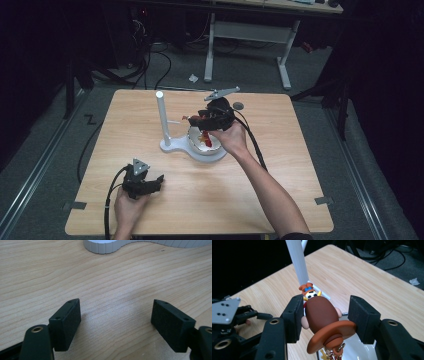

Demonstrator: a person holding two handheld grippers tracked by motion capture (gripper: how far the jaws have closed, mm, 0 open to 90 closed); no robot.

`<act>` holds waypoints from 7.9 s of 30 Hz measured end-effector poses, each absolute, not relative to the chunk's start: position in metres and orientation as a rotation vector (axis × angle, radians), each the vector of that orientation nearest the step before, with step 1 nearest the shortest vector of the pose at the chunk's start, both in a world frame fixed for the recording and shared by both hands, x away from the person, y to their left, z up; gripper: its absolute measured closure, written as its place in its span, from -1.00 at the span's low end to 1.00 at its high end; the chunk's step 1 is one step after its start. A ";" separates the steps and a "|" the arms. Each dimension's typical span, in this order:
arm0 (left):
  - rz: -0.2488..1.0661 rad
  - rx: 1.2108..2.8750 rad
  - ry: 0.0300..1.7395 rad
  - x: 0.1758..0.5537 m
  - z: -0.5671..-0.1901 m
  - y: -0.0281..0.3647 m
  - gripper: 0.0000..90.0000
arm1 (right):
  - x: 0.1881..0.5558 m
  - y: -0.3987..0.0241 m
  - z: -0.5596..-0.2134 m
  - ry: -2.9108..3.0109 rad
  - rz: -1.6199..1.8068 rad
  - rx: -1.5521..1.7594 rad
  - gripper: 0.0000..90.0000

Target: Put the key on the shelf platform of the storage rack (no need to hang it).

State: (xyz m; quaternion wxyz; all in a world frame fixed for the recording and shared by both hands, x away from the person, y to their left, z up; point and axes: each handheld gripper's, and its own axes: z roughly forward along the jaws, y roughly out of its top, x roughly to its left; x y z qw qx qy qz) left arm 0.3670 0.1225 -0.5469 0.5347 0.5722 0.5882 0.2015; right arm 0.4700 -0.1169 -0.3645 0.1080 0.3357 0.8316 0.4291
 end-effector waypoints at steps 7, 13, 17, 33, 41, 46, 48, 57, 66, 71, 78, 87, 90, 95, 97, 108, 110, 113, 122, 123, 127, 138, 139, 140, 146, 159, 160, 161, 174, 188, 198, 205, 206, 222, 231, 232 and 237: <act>0.480 1.362 1.402 0.367 -0.547 0.122 -0.46 | 0.473 -0.119 -0.381 2.459 1.220 1.011 0.06; 0.482 1.358 1.402 0.367 -0.547 0.122 -0.46 | 0.475 -0.121 -0.392 2.464 1.181 1.022 0.05; 0.480 1.358 1.403 0.367 -0.547 0.122 -0.46 | 0.476 -0.122 -0.397 2.465 1.166 1.023 0.05; 0.481 1.357 1.402 0.367 -0.547 0.122 -0.46 | 0.481 -0.137 -0.421 2.457 1.119 1.085 0.05; 0.481 1.356 1.403 0.367 -0.547 0.122 -0.46 | 0.484 -0.142 -0.433 2.466 1.084 1.134 0.05; 0.483 1.358 1.401 0.367 -0.547 0.122 -0.46 | 0.487 -0.143 -0.437 2.464 1.060 1.160 0.04; 0.481 1.358 1.402 0.367 -0.547 0.122 -0.46 | 0.488 -0.143 -0.439 2.459 1.057 1.164 0.04; 0.478 1.359 1.403 0.367 -0.547 0.122 -0.46 | 0.493 -0.139 -0.449 2.441 1.001 1.177 0.03; 0.477 1.359 1.403 0.367 -0.547 0.122 -0.47 | 0.494 -0.141 -0.450 2.436 1.001 1.191 -0.07; 0.478 1.362 1.401 0.367 -0.547 0.122 -0.46 | 0.493 -0.146 -0.446 2.423 1.026 1.203 -0.12; 0.480 1.359 1.402 0.367 -0.547 0.122 -0.46 | 0.486 -0.156 -0.431 2.370 1.094 1.183 -0.10; 0.482 1.357 1.402 0.367 -0.547 0.122 -0.46 | 0.474 -0.171 -0.417 2.303 1.141 1.163 -0.08; 0.482 1.357 1.402 0.367 -0.547 0.121 -0.46 | 0.471 -0.176 -0.413 2.287 1.147 1.159 -0.08; 0.483 1.356 1.402 0.367 -0.547 0.121 -0.46 | 0.463 -0.187 -0.408 2.243 1.182 1.167 -0.08; 0.483 1.355 1.402 0.367 -0.547 0.121 -0.46 | 0.460 -0.192 -0.407 2.229 1.192 1.174 -0.08; 0.483 1.356 1.402 0.367 -0.547 0.121 -0.46 | 0.447 -0.215 -0.391 2.170 1.226 1.177 -0.08; 0.483 1.355 1.402 0.367 -0.547 0.121 -0.46 | 0.444 -0.220 -0.389 2.158 1.233 1.180 -0.08; 0.483 1.356 1.402 0.367 -0.547 0.121 -0.46 | 0.439 -0.227 -0.384 2.140 1.251 1.180 -0.07; 0.483 1.355 1.402 0.367 -0.547 0.121 -0.46 | 0.426 -0.249 -0.380 2.090 1.281 1.207 -0.06; 0.483 1.356 1.402 0.367 -0.547 0.121 -0.46 | 0.424 -0.251 -0.380 2.086 1.291 1.215 -0.06; 0.483 1.355 1.402 0.367 -0.547 0.121 -0.46 | 0.420 -0.259 -0.378 2.084 1.287 1.224 -0.06; 0.483 1.356 1.402 0.367 -0.547 0.121 -0.46 | 0.401 -0.281 -0.374 2.034 1.299 1.248 -0.06; 0.483 1.357 1.402 0.367 -0.547 0.121 -0.46 | 0.399 -0.284 -0.374 2.031 1.297 1.258 -0.06; 0.483 1.356 1.402 0.367 -0.547 0.121 -0.46 | 0.397 -0.287 -0.375 2.029 1.292 1.264 -0.06; 0.483 1.357 1.402 0.367 -0.547 0.121 -0.46 | 0.385 -0.301 -0.370 1.997 1.288 1.275 -0.05; 0.483 1.356 1.402 0.367 -0.547 0.121 -0.46 | 0.364 -0.320 -0.373 1.969 1.299 1.301 -0.04; 0.483 1.355 1.402 0.367 -0.547 0.121 -0.46 | 0.362 -0.322 -0.374 1.966 1.298 1.305 -0.04; 0.483 1.356 1.402 0.367 -0.547 0.121 -0.46 | 0.360 -0.324 -0.375 1.966 1.294 1.310 -0.04; 0.483 1.357 1.402 0.367 -0.547 0.121 -0.46 | 0.336 -0.344 -0.385 1.909 1.329 1.333 -0.03; 0.483 1.356 1.402 0.367 -0.547 0.121 -0.46 | 0.318 -0.353 -0.407 1.887 1.323 1.389 -0.01; 0.483 1.359 1.401 0.367 -0.547 0.121 -0.47 | 0.314 -0.352 -0.424 1.881 1.337 1.416 0.00; 0.483 1.359 1.401 0.367 -0.547 0.121 -0.47 | 0.315 -0.349 -0.435 1.890 1.337 1.429 0.00; 0.483 1.359 1.401 0.367 -0.547 0.121 -0.47 | 0.315 -0.348 -0.436 1.891 1.336 1.434 0.00; 0.482 1.359 1.401 0.367 -0.547 0.121 -0.47 | 0.320 -0.337 -0.460 1.928 1.288 1.452 -0.01; 0.482 1.360 1.401 0.367 -0.547 0.121 -0.47 | 0.324 -0.333 -0.475 1.948 1.236 1.480 0.00; 0.483 1.359 1.401 0.367 -0.547 0.121 -0.47 | 0.325 -0.333 -0.476 1.952 1.228 1.481 0.00; 0.482 1.359 1.401 0.367 -0.547 0.121 -0.47 | 0.327 -0.329 -0.486 1.966 1.206 1.496 0.00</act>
